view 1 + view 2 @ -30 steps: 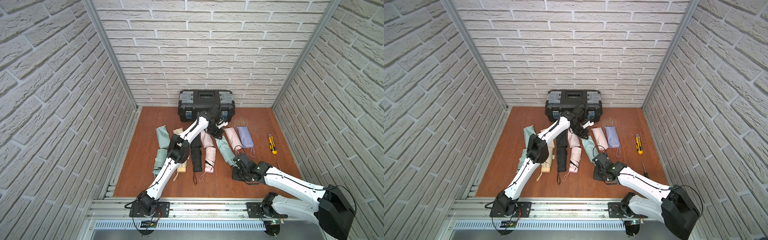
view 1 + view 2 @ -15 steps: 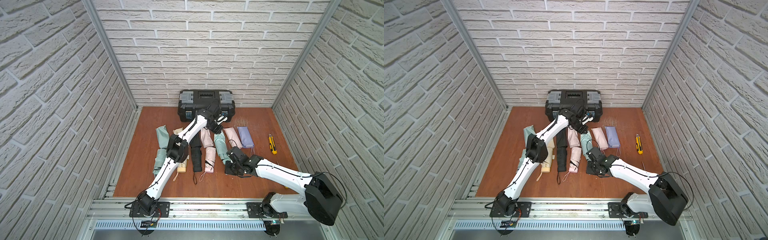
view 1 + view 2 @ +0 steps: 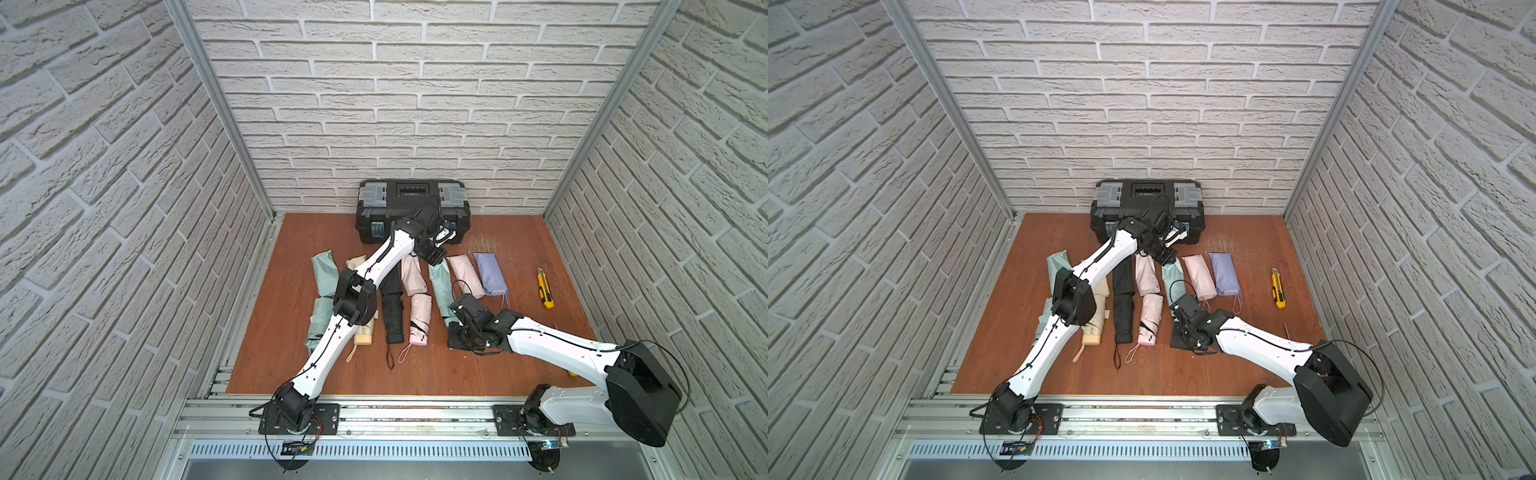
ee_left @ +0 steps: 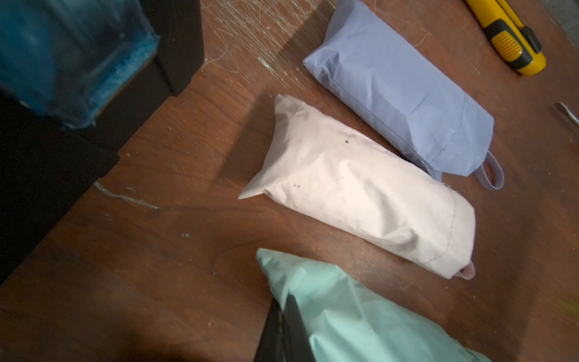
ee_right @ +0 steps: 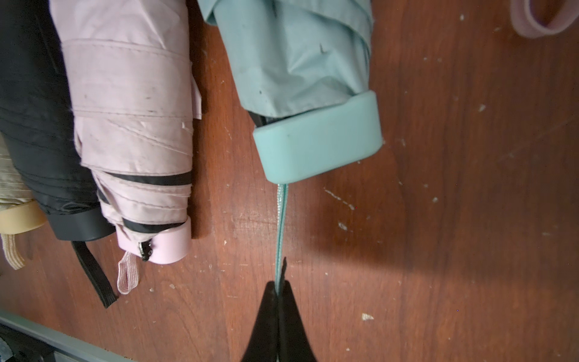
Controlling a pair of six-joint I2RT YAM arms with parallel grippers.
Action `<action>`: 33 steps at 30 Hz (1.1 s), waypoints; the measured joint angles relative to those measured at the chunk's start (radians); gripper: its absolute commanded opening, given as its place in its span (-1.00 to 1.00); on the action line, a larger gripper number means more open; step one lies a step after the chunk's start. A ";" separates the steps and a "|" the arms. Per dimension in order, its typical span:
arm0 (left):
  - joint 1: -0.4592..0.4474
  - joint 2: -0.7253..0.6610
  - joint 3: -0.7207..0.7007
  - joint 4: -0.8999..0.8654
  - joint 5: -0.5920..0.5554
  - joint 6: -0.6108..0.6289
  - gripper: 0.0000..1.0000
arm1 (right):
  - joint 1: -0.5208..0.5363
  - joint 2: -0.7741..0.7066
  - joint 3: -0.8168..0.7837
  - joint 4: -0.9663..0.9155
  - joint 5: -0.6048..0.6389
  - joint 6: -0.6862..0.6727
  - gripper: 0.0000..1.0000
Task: Take umbrellas out of sleeves
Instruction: Take out the umbrella from the umbrella sleeve.
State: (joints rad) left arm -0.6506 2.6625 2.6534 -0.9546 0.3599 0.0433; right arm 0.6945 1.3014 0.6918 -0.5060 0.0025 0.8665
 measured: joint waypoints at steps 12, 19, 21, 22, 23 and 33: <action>0.000 0.010 0.005 -0.001 -0.062 0.051 -1.00 | 0.002 -0.051 -0.024 -0.006 0.031 0.022 -0.94; -0.004 0.014 0.007 -0.004 -0.064 0.061 -1.00 | 0.002 -0.094 -0.061 -0.005 0.047 0.042 -0.94; -0.006 0.017 0.011 -0.005 -0.064 0.062 -1.00 | 0.002 -0.102 -0.068 -0.005 0.048 0.044 -0.94; -0.006 0.017 0.011 -0.005 -0.064 0.062 -1.00 | 0.002 -0.106 -0.072 -0.005 0.049 0.046 -0.94; -0.007 0.018 0.011 -0.005 -0.064 0.065 -1.00 | 0.002 -0.111 -0.077 -0.003 0.050 0.047 -0.94; -0.007 0.027 0.012 0.013 -0.090 0.101 -1.00 | 0.009 -0.159 -0.142 -0.014 0.047 0.075 -0.94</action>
State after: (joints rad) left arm -0.6575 2.6896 2.6656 -0.9417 0.2703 0.1440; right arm 0.7036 1.1423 0.5503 -0.5205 0.0494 0.9417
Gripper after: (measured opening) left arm 0.048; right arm 0.051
